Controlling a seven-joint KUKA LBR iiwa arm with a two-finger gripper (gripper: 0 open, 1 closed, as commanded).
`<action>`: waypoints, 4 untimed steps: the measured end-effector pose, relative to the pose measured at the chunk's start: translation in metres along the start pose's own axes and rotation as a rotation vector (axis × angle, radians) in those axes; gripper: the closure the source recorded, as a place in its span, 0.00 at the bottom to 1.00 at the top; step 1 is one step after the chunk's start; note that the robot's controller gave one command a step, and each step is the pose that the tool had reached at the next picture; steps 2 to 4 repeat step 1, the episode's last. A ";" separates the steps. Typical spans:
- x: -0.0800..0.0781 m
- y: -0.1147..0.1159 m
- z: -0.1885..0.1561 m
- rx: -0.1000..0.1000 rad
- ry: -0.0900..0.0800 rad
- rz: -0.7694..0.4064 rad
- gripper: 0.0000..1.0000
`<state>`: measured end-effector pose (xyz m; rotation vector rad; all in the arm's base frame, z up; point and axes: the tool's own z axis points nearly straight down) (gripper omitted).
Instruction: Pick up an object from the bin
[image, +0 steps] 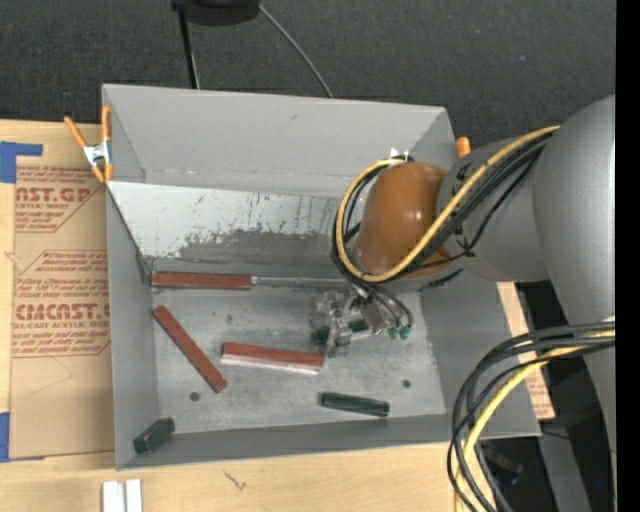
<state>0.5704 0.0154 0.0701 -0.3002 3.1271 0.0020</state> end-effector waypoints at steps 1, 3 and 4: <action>0.005 0.016 -0.136 0.001 -0.003 -0.024 1.00; 0.005 0.016 -0.136 0.001 -0.003 -0.024 1.00; 0.005 0.016 -0.136 0.001 -0.003 -0.024 1.00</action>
Offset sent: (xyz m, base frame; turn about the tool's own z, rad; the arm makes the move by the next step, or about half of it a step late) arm 0.0000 0.0000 0.0000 0.0000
